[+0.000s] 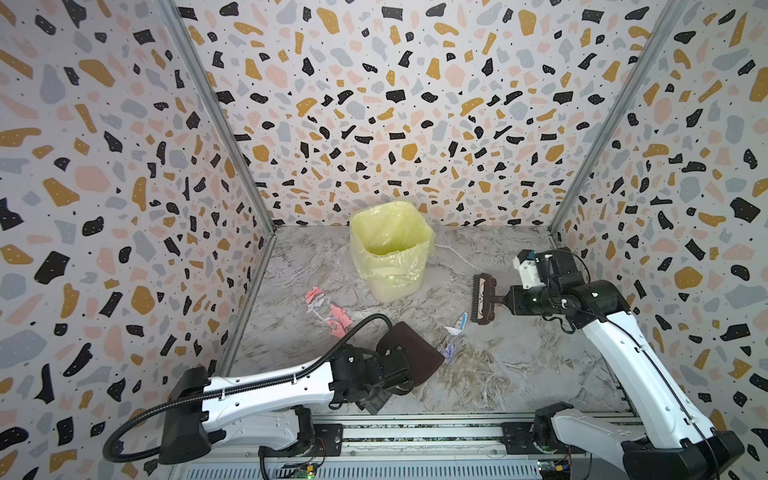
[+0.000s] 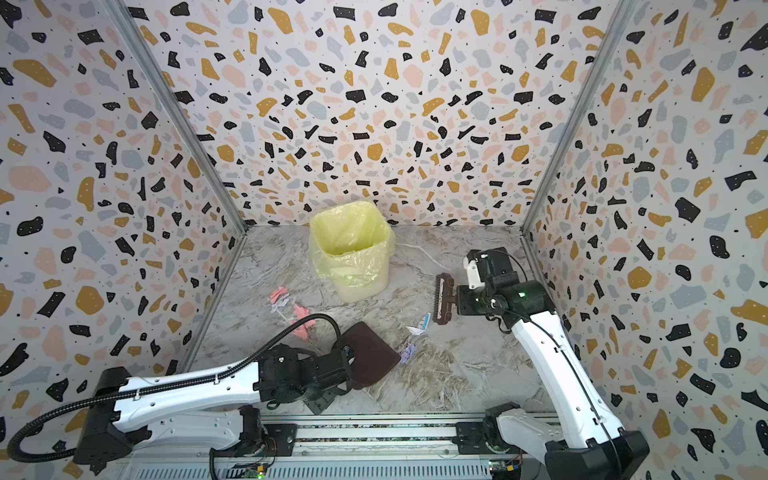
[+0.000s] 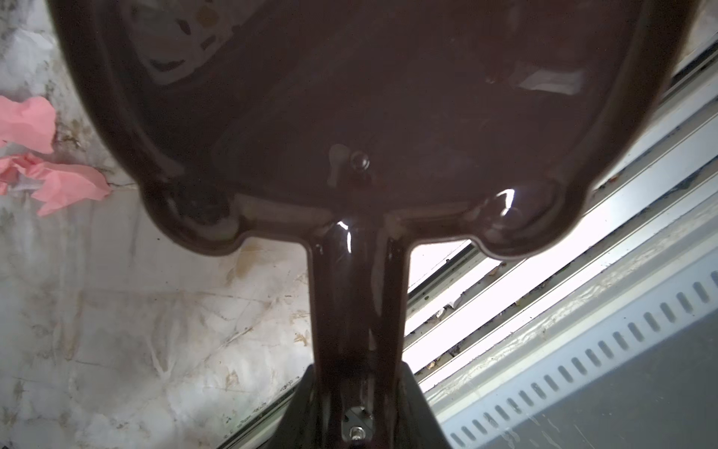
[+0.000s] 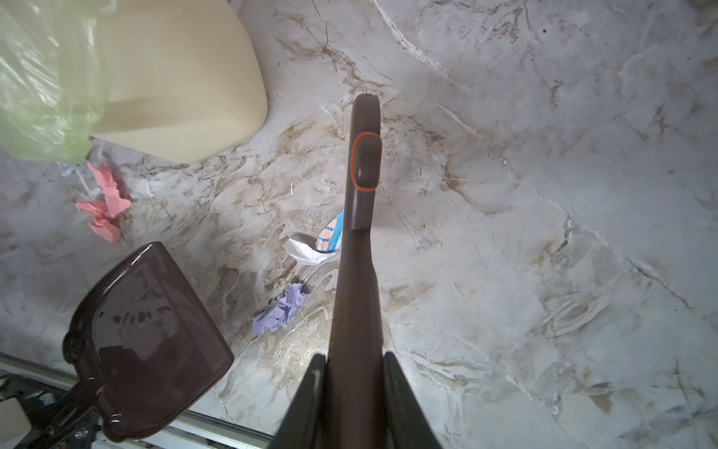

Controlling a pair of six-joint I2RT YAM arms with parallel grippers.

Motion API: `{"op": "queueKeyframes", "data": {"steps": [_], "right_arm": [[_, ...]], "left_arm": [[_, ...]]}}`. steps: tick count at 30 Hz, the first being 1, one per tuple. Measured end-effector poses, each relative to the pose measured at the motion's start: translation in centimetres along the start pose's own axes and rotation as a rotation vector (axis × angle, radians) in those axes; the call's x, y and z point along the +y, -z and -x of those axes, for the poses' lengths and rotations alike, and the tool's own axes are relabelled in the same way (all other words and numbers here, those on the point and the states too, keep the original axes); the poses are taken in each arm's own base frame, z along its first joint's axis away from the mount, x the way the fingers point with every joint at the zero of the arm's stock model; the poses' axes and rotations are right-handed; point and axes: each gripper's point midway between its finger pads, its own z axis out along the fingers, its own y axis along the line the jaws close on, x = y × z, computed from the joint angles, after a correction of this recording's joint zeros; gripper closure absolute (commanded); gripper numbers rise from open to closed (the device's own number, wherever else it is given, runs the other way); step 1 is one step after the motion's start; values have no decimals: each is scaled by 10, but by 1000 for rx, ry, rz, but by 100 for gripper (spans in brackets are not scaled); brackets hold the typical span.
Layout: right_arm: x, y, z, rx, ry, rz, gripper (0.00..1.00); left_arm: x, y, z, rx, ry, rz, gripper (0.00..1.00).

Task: Sweep away the paper scraps from the table
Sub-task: 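Move the brush with the right gripper behind the purple and white scraps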

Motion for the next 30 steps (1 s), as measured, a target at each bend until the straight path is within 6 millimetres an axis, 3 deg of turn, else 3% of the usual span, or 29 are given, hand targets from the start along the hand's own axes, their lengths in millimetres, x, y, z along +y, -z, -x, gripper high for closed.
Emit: {"op": "queueKeyframes", "data": {"steps": [13,19,25,30], "right_arm": [[9,-6,12,8,211,-193,100],[14,-20,9,41,276,-235,100],[21,-36,3,86,342,-268,100],[25,-43,-3,122,394,-291,100]], "left_arm": [[-14,-18,-16,87,-76,17,100],[-18,-20,-18,94,-82,3,100],[-21,-34,-33,146,-99,-10,100],[-27,-37,-30,134,-97,-31,100]]}}
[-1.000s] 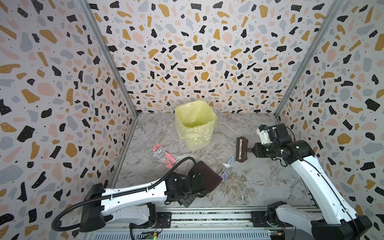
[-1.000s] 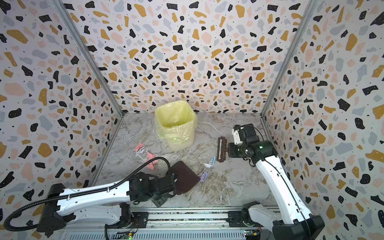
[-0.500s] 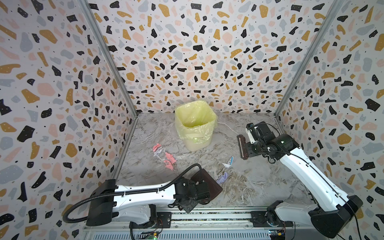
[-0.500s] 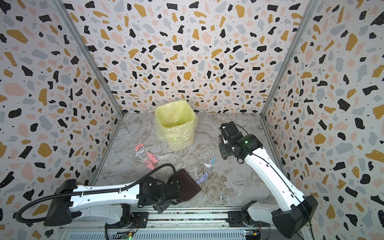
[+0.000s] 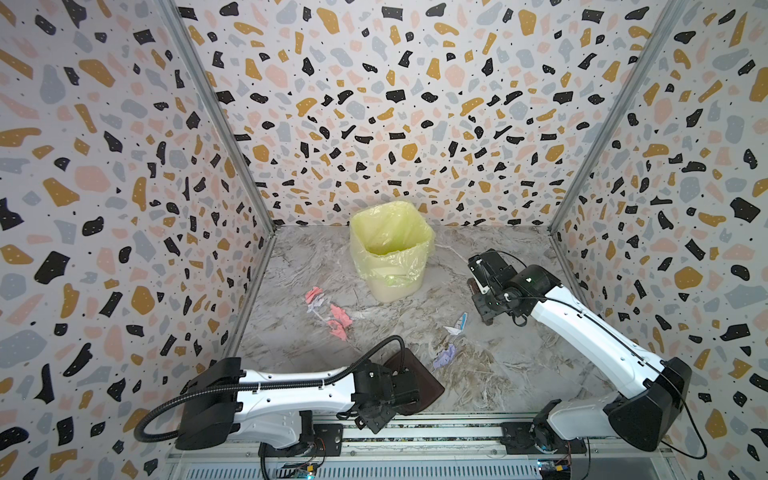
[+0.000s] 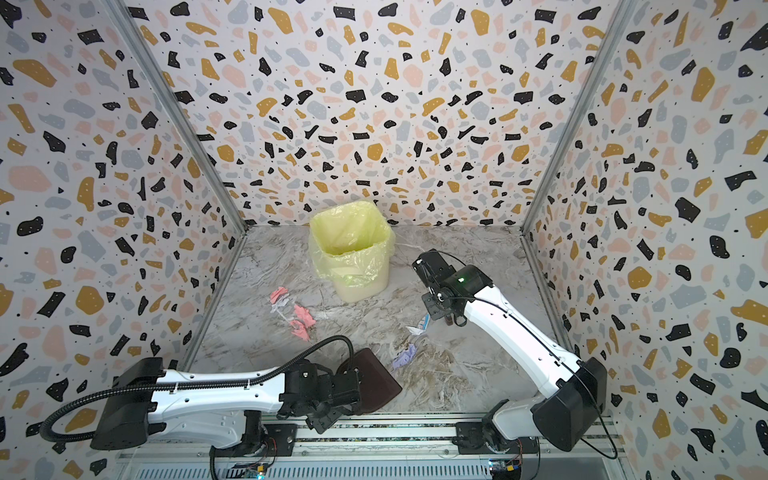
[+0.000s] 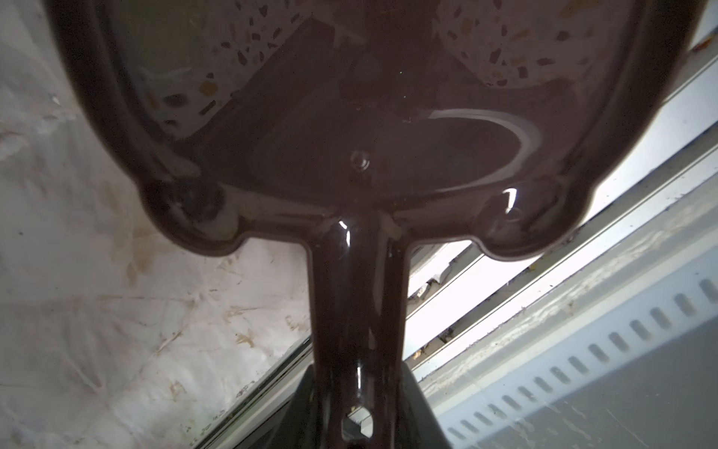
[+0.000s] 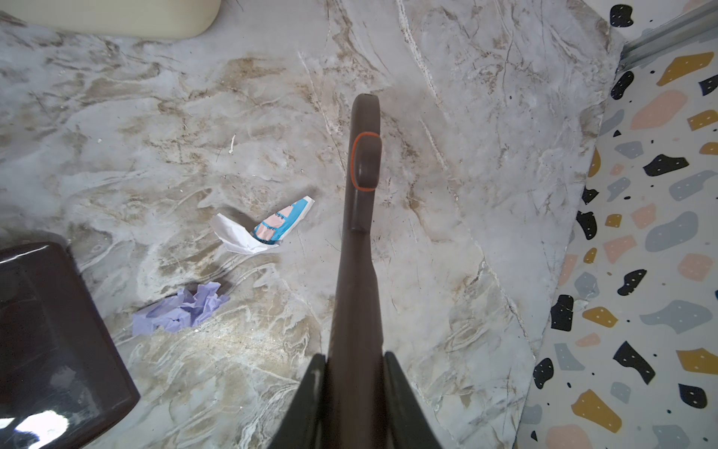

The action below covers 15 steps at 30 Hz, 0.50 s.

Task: Sweep away the paper scraps from the table
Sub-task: 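Move the brush with the right gripper behind the purple and white scraps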

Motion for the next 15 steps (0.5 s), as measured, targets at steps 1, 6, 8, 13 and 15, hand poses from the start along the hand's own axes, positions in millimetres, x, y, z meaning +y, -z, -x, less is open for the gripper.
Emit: {"op": "queueKeyframes", "data": {"steps": [1,6,8,13,15], "right_arm": [[1,-1,0,4,8,-1,100],[11,-4,-1,18,50,-1,100],[16,-5,-1,23,66,3,100],[25,-7,-3,35,109,4,100],[29,-6,-4,41,128,5,100]], "left_arm": [[-1,0,1,-2,0,-2,100],[-3,-4,4,-2,-4,-3,100],[-4,-7,6,-2,-9,0,100],[-6,-12,11,-3,-17,5,100],[-6,-14,12,-3,-21,7,100]]}}
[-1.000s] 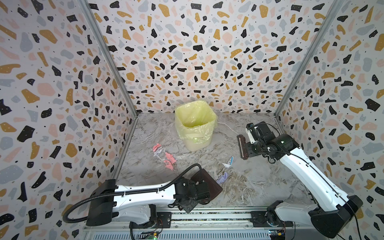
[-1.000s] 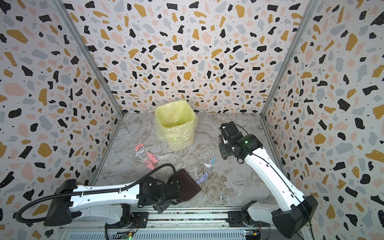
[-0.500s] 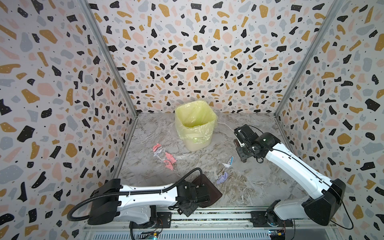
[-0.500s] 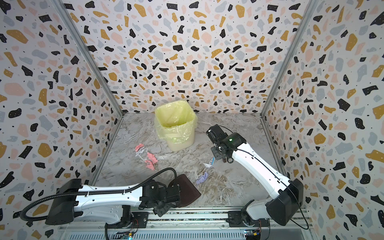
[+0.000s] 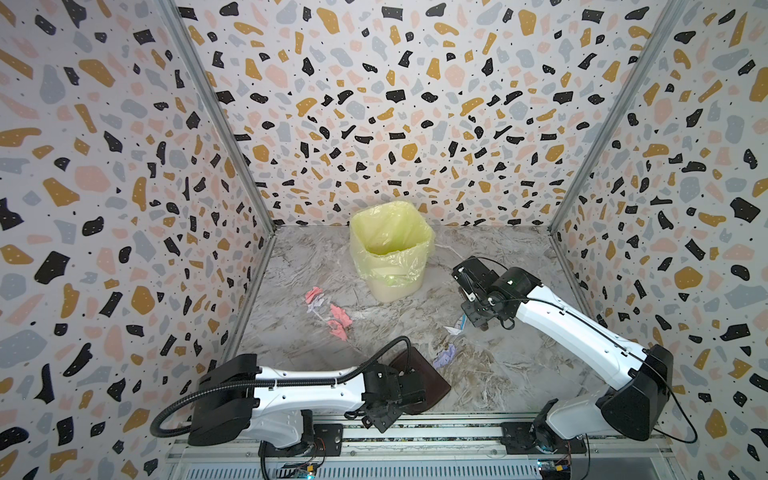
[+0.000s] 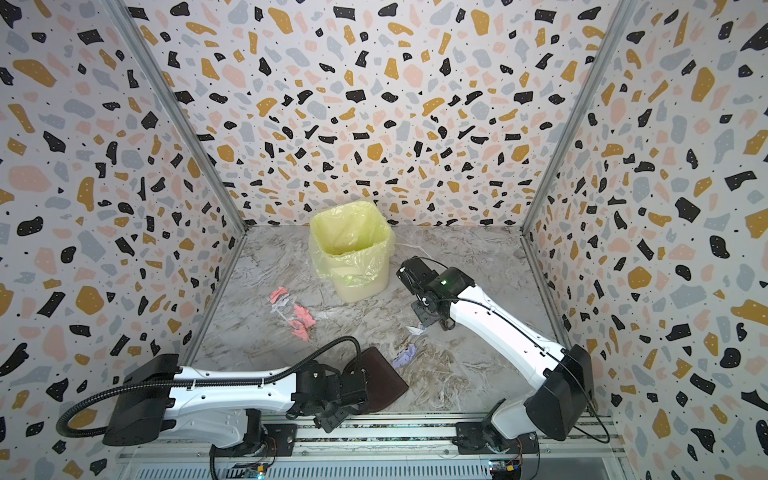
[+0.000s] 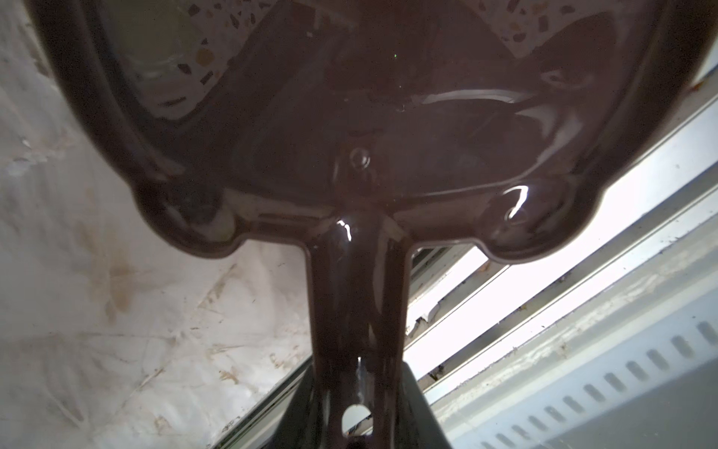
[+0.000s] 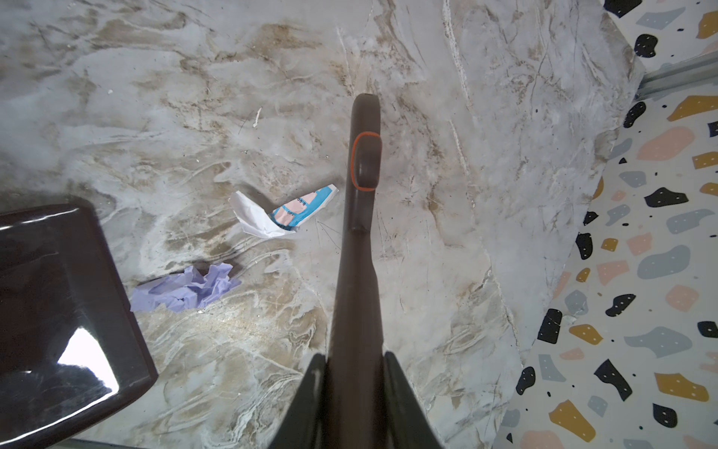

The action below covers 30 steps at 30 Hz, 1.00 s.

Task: Sweep away the paper scraps from the table
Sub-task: 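Move the brush with the right gripper behind the purple and white scraps, then sweep the brush with the right gripper pushing scraps into the dustpan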

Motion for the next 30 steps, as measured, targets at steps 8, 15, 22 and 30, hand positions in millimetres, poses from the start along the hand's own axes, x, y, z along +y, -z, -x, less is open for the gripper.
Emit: {"op": "queueKeyframes", "data": {"steps": [8,15,22,30], "right_arm": [[19,4,-3,5,61,22,100],[41,13,-5,1,88,67,100],[72,25,-10,5,100,139,100],[77,43,-5,-9,7,172,100]], "left_arm": [[4,-4,7,-10,-9,18,100],[10,-6,12,-11,-6,23,100],[14,-8,16,-13,-5,25,100],[14,-10,20,-15,-15,24,100]]}}
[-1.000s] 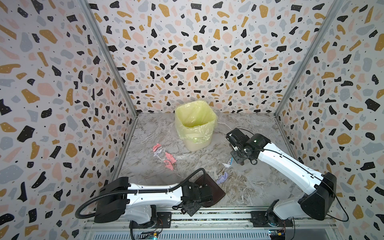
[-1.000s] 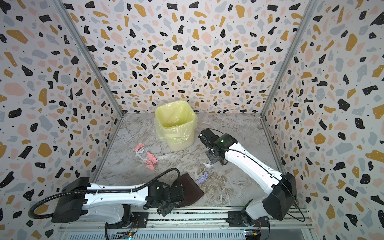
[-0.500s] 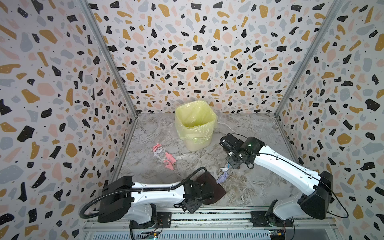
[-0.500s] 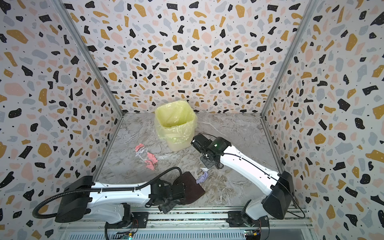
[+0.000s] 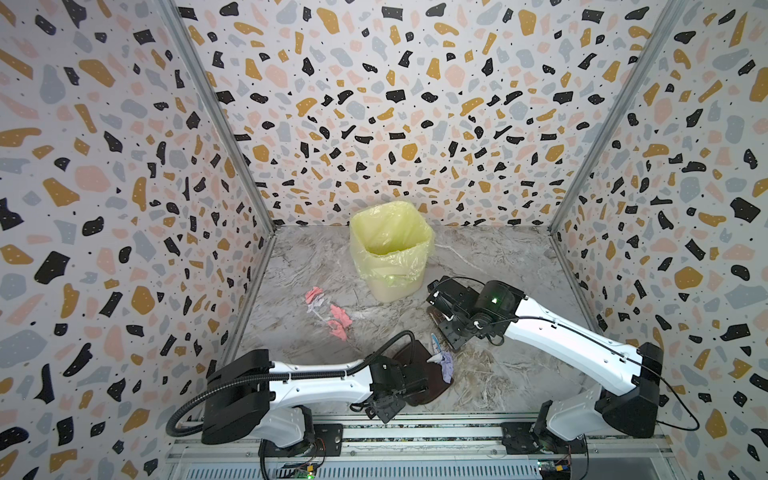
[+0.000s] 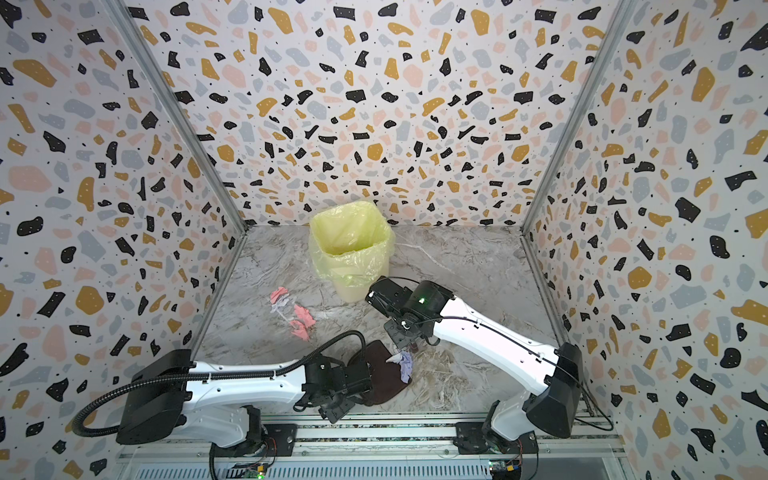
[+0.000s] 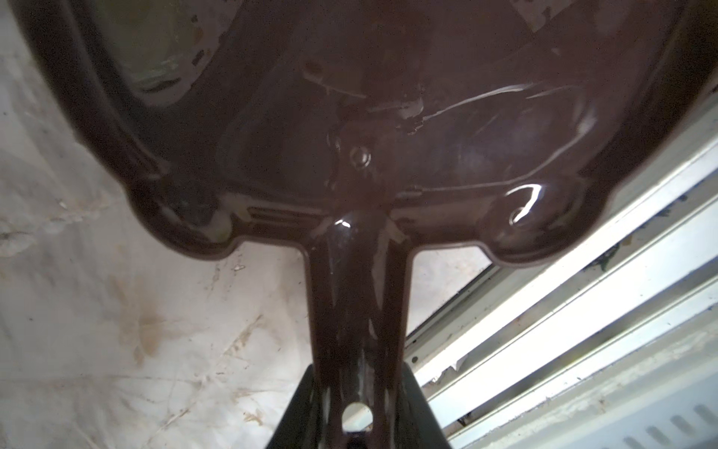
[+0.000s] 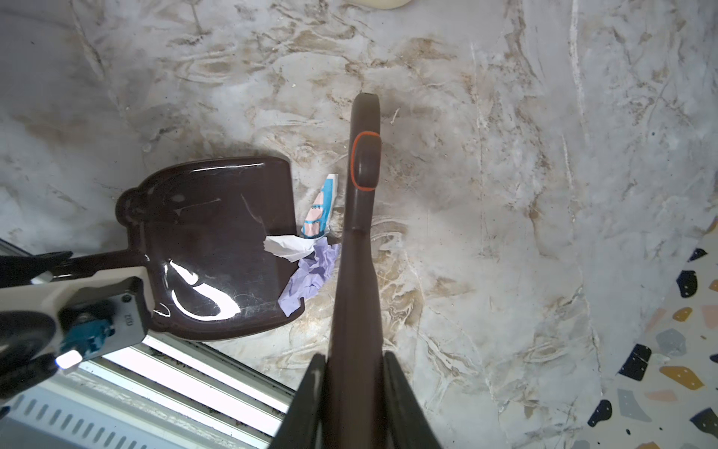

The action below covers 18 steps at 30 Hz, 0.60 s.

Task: Sweep away the paper scraps from the table
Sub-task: 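Sweep the brush with the right gripper pushing scraps into the dustpan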

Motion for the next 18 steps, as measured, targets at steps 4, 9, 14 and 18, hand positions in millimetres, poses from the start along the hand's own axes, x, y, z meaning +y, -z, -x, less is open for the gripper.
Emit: {"op": "queueKeyframes", "data": {"steps": [4,9,14,18], "right_arm": [[-22,-3,-13,41,-78,-51,100],[-27,-3,-34,79,-110,-55,100],[-15,-3,-44,87,-117,-16,100],[-2,-2,-43,78,-117,25,100]], "left_arm": [[0,-1,2,-4,-5,-1,100],[-1,1,6,-10,-11,-3,100],[-1,1,7,-14,-15,-3,100],[0,1,8,-13,-13,-2,100]]}}
